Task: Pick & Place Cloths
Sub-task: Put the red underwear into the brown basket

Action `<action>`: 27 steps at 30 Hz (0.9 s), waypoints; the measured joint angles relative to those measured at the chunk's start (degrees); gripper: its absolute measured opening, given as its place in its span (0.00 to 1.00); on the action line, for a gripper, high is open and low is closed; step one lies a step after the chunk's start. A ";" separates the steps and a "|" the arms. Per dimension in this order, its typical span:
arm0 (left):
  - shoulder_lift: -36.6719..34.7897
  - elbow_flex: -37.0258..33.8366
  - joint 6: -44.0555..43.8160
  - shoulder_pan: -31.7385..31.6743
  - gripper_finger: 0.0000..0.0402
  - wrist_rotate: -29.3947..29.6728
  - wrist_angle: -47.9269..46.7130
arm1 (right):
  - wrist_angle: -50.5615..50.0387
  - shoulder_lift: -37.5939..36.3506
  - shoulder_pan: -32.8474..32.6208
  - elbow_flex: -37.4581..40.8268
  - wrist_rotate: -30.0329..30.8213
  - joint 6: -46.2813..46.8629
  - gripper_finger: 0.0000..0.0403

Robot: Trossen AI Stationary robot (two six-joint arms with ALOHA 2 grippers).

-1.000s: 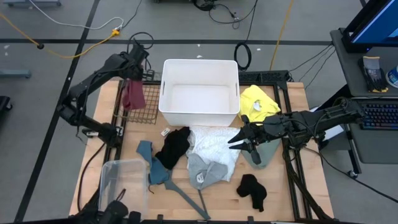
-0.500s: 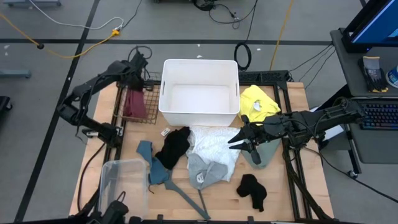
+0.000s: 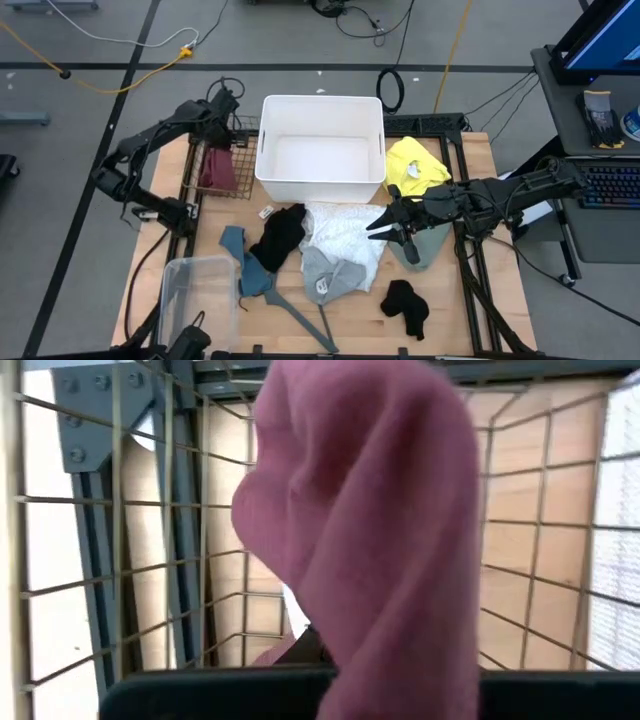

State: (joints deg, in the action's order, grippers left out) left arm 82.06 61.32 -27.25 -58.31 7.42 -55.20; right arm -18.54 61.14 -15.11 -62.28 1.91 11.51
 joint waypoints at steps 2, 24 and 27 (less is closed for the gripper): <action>0.00 0.00 -0.43 0.53 0.00 -0.11 0.03 | 0.02 0.00 0.01 0.00 0.00 -0.06 0.21; 0.37 0.00 -5.55 1.40 0.00 -0.33 -0.73 | 0.02 0.00 0.02 0.00 -0.17 -0.22 0.21; 0.37 0.00 -6.44 1.43 0.00 -1.00 -1.04 | 0.02 0.00 0.02 0.00 -0.20 -0.22 0.21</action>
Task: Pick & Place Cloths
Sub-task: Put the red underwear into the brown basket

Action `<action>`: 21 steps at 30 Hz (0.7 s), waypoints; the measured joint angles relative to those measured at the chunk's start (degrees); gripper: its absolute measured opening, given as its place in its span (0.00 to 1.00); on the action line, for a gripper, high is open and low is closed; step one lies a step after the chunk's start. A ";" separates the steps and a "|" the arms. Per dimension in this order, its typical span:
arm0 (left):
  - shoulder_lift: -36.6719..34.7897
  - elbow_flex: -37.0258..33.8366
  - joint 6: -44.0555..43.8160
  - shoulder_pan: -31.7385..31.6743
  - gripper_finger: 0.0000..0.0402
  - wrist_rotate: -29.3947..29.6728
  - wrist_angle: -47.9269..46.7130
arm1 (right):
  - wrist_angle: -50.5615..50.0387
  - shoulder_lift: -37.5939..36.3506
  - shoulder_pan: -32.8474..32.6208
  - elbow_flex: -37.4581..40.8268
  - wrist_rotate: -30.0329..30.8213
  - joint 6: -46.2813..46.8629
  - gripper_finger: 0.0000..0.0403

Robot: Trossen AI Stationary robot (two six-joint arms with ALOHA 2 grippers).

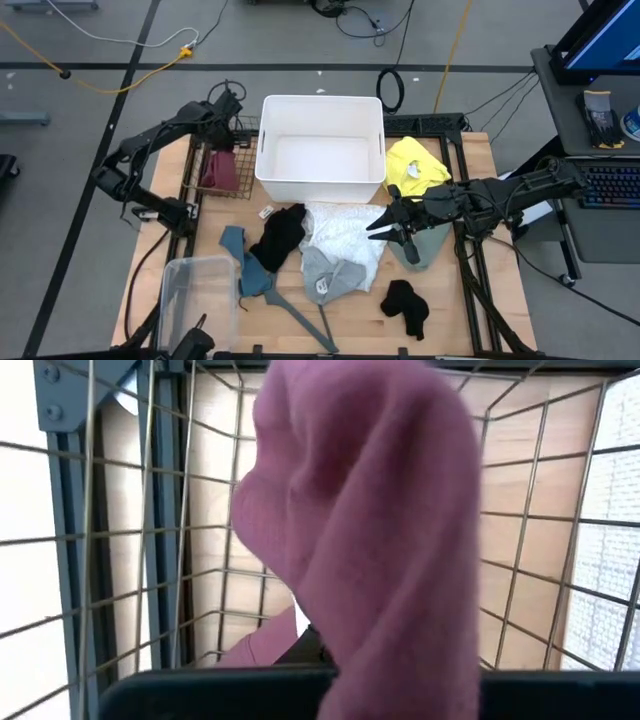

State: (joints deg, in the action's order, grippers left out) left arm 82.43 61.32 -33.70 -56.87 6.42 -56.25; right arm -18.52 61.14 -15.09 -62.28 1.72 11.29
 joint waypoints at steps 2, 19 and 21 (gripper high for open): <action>0.00 0.00 -0.59 0.12 0.00 -0.06 0.00 | 0.00 0.00 -0.01 0.00 0.00 0.00 0.21; 0.00 0.00 -9.28 0.71 0.00 -0.62 -0.12 | 0.23 0.00 0.00 0.00 0.00 -0.02 0.21; 0.00 0.00 -10.48 0.71 0.00 -1.06 -0.04 | 0.22 0.00 -0.01 0.01 -0.02 -0.02 0.21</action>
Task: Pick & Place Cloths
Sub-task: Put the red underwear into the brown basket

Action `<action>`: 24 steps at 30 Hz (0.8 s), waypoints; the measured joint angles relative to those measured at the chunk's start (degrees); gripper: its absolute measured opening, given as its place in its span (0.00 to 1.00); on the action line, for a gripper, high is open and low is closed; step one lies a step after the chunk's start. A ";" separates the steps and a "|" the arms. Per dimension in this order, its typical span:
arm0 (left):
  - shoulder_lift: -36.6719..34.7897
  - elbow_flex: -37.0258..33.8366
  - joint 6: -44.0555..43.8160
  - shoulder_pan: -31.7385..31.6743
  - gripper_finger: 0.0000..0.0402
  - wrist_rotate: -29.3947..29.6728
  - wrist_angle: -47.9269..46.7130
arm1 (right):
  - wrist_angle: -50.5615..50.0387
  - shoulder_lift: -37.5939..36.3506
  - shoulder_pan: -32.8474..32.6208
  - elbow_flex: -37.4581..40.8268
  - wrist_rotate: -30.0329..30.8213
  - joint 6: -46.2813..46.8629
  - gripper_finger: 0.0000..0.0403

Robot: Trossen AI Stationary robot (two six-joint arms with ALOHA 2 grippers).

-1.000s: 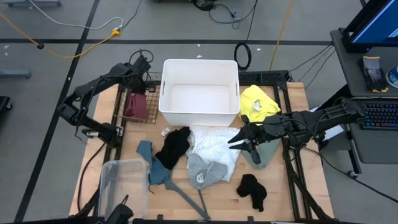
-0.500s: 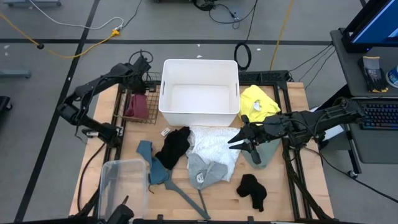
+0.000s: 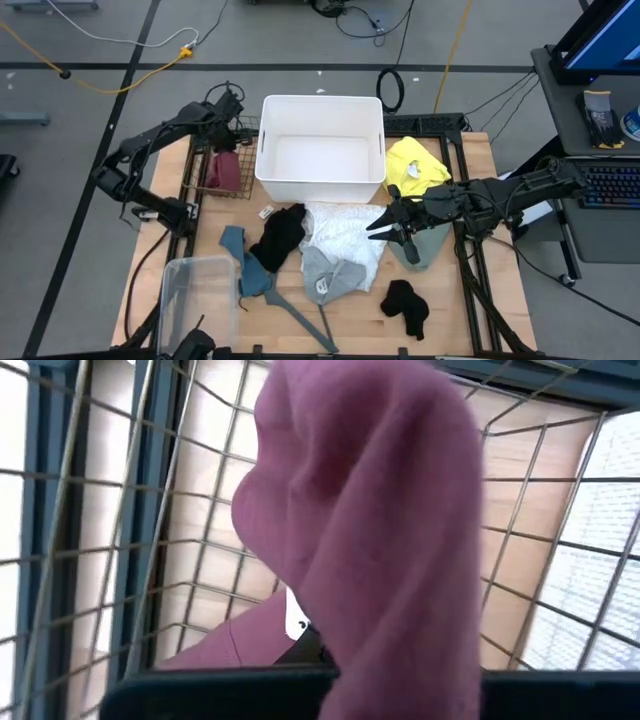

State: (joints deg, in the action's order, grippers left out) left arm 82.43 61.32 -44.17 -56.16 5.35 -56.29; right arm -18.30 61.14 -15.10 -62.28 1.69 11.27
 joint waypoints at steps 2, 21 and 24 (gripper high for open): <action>-0.02 0.00 -1.13 0.01 0.00 -0.34 0.00 | 0.00 0.00 -0.01 -0.01 0.00 0.00 0.21; -0.04 0.02 -9.98 1.51 0.00 -1.37 -0.49 | -0.49 0.00 -0.01 -0.01 -0.44 0.01 0.21; -0.05 -0.30 -11.62 1.51 0.00 -2.63 -0.15 | -0.47 0.00 0.01 -0.01 -0.44 0.00 0.21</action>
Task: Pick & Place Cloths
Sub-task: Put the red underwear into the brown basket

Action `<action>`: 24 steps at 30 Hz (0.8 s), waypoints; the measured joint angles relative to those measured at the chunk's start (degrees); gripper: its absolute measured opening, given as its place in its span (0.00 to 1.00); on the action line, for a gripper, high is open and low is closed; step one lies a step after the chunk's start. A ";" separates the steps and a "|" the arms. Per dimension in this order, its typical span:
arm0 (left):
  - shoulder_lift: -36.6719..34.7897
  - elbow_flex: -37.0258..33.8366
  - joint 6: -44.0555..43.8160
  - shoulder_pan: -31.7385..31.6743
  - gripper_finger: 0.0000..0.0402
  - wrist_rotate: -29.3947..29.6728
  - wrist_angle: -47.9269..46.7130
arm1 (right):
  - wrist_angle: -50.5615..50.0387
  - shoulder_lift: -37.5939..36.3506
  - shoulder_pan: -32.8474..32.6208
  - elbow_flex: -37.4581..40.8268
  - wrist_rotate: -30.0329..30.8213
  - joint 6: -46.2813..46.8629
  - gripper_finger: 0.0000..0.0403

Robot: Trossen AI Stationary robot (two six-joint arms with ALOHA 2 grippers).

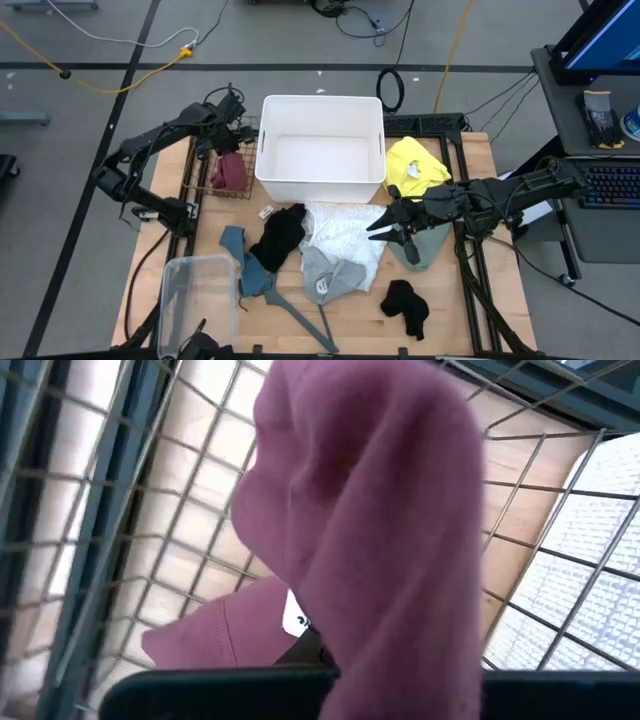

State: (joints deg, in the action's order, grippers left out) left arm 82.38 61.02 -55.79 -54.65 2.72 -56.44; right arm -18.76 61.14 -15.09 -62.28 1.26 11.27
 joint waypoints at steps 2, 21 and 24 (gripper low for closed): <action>0.62 -1.74 -0.31 0.07 0.00 -2.87 2.10 | -0.02 0.00 0.00 0.00 -0.02 0.00 0.21; 1.17 -5.32 -3.20 0.50 0.00 -2.32 6.44 | 0.05 0.00 -0.15 0.00 -1.75 0.24 0.21; 1.17 -5.32 -2.73 0.47 0.01 -2.24 6.45 | 0.04 0.00 -0.15 0.00 -1.75 0.24 0.21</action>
State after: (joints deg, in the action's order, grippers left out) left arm 83.55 55.70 -58.53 -54.18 0.48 -49.99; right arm -18.72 61.14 -15.25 -62.28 -0.49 11.51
